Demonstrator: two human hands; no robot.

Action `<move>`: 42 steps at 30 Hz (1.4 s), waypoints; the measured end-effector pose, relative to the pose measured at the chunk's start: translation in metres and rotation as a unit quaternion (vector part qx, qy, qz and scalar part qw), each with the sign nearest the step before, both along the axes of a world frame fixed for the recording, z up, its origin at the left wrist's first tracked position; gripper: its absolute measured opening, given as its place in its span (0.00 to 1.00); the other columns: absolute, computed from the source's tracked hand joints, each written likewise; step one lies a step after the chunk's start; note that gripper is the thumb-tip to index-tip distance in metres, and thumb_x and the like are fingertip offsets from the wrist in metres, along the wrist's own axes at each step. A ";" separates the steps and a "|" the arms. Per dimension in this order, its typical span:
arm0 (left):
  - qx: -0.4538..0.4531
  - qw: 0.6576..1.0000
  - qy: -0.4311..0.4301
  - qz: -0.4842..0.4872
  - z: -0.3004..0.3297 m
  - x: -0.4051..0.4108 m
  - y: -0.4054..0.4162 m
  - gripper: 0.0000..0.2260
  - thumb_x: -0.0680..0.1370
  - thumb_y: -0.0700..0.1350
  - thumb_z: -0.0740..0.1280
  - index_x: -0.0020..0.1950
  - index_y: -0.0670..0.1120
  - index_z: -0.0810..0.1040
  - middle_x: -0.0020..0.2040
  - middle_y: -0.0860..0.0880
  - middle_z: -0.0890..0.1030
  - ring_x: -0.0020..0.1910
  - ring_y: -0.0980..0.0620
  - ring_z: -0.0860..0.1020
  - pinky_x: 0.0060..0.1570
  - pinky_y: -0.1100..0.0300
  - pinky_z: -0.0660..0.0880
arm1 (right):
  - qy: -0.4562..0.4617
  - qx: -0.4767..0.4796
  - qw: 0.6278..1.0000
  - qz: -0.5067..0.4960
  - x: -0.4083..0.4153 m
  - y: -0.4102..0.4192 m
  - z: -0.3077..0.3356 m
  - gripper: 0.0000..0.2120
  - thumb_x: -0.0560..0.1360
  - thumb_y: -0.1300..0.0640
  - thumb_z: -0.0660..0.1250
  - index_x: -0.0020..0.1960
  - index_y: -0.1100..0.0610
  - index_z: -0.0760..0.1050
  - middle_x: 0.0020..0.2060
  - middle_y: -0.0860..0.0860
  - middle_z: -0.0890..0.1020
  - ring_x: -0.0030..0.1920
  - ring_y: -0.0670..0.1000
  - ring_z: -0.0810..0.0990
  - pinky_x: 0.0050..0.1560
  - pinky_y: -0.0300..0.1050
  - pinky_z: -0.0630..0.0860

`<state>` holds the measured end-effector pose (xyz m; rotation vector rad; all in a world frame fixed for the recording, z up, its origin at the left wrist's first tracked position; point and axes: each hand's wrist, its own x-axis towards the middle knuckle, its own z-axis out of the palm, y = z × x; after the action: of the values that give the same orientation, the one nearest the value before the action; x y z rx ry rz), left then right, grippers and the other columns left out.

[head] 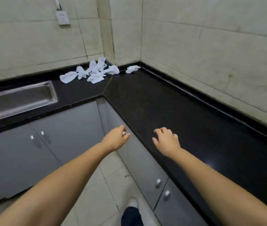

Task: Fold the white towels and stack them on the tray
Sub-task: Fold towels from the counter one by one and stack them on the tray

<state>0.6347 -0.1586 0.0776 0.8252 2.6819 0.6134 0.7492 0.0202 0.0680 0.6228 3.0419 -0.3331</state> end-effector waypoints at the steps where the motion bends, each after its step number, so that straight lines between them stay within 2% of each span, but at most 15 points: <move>1: -0.001 1.000 0.001 -0.001 -0.002 -0.019 0.005 0.17 0.80 0.52 0.58 0.64 0.43 0.70 0.53 0.43 0.78 0.51 0.45 0.77 0.52 0.51 0.75 | -0.001 -0.001 1.000 0.003 -0.021 0.004 -0.002 0.19 0.80 0.48 0.55 0.70 0.52 0.64 0.66 0.52 0.69 0.65 0.55 0.68 0.63 0.53 0.65; 7: -0.017 1.000 -0.008 -0.010 -0.007 -0.152 0.042 0.14 0.80 0.52 0.58 0.61 0.44 0.71 0.53 0.45 0.78 0.49 0.48 0.77 0.51 0.52 0.76 | -0.019 -0.007 1.000 0.019 -0.158 0.040 -0.006 0.19 0.80 0.48 0.55 0.70 0.52 0.65 0.66 0.52 0.69 0.66 0.55 0.68 0.65 0.53 0.64; 15: -0.012 0.999 -0.034 -0.013 -0.016 -0.311 0.088 0.14 0.80 0.51 0.59 0.61 0.44 0.71 0.54 0.45 0.77 0.49 0.48 0.76 0.48 0.55 0.72 | -0.060 -0.013 0.998 0.020 -0.312 0.090 0.001 0.20 0.81 0.48 0.54 0.70 0.53 0.64 0.67 0.53 0.69 0.67 0.55 0.67 0.66 0.54 0.64; 18: -0.013 0.999 -0.044 -0.025 -0.027 -0.381 0.116 0.13 0.80 0.50 0.59 0.60 0.44 0.71 0.54 0.45 0.77 0.50 0.48 0.76 0.49 0.54 0.72 | -0.058 -0.016 0.998 0.004 -0.371 0.110 -0.006 0.20 0.81 0.49 0.54 0.71 0.53 0.64 0.67 0.53 0.69 0.67 0.55 0.67 0.66 0.53 0.64; 25: -0.030 0.991 -0.056 -0.118 -0.055 -0.566 0.198 0.13 0.80 0.48 0.60 0.61 0.46 0.72 0.55 0.45 0.78 0.53 0.47 0.77 0.53 0.51 0.75 | -0.078 -0.055 0.993 -0.073 -0.539 0.161 -0.041 0.19 0.81 0.50 0.54 0.70 0.53 0.65 0.66 0.53 0.70 0.66 0.55 0.68 0.65 0.52 0.65; 31: -0.019 0.989 -0.047 -0.140 -0.075 -0.714 0.263 0.11 0.79 0.46 0.61 0.59 0.45 0.72 0.52 0.44 0.78 0.52 0.45 0.77 0.53 0.49 0.75 | -0.074 -0.088 0.987 -0.112 -0.696 0.199 -0.055 0.18 0.80 0.51 0.56 0.69 0.54 0.66 0.65 0.54 0.71 0.66 0.56 0.69 0.63 0.53 0.67; 35: 0.017 0.988 0.005 -0.156 -0.091 -0.770 0.314 0.17 0.79 0.43 0.59 0.67 0.43 0.67 0.59 0.42 0.74 0.58 0.44 0.74 0.56 0.50 0.72 | -0.032 -0.090 0.986 -0.136 -0.771 0.229 -0.070 0.23 0.79 0.55 0.58 0.73 0.52 0.59 0.65 0.56 0.69 0.65 0.58 0.69 0.61 0.55 0.69; 38: -0.006 0.981 0.019 -0.193 -0.108 -0.792 0.342 0.20 0.79 0.43 0.58 0.72 0.44 0.63 0.64 0.42 0.70 0.62 0.43 0.70 0.57 0.49 0.71 | -0.035 -0.073 0.988 -0.130 -0.803 0.249 -0.083 0.28 0.78 0.60 0.57 0.76 0.49 0.53 0.65 0.57 0.68 0.63 0.59 0.69 0.59 0.54 0.70; 40: -0.028 0.978 0.036 -0.203 -0.118 -0.803 0.356 0.18 0.79 0.43 0.58 0.69 0.44 0.66 0.64 0.43 0.70 0.61 0.44 0.69 0.55 0.51 0.70 | -0.062 -0.059 0.988 -0.130 -0.816 0.261 -0.089 0.28 0.78 0.60 0.57 0.76 0.49 0.55 0.65 0.57 0.68 0.64 0.58 0.68 0.59 0.53 0.69; 42: -0.031 0.981 0.039 -0.188 -0.125 -0.810 0.366 0.17 0.79 0.43 0.58 0.67 0.44 0.68 0.64 0.44 0.70 0.62 0.45 0.69 0.55 0.53 0.69 | -0.078 -0.050 0.986 -0.137 -0.823 0.271 -0.094 0.23 0.78 0.60 0.57 0.72 0.52 0.62 0.65 0.56 0.69 0.64 0.57 0.68 0.59 0.51 0.68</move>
<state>-0.1755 0.2071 -0.0473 1.3186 2.4961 0.4109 -0.0739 0.2911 -0.0259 1.0097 2.7728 -0.4163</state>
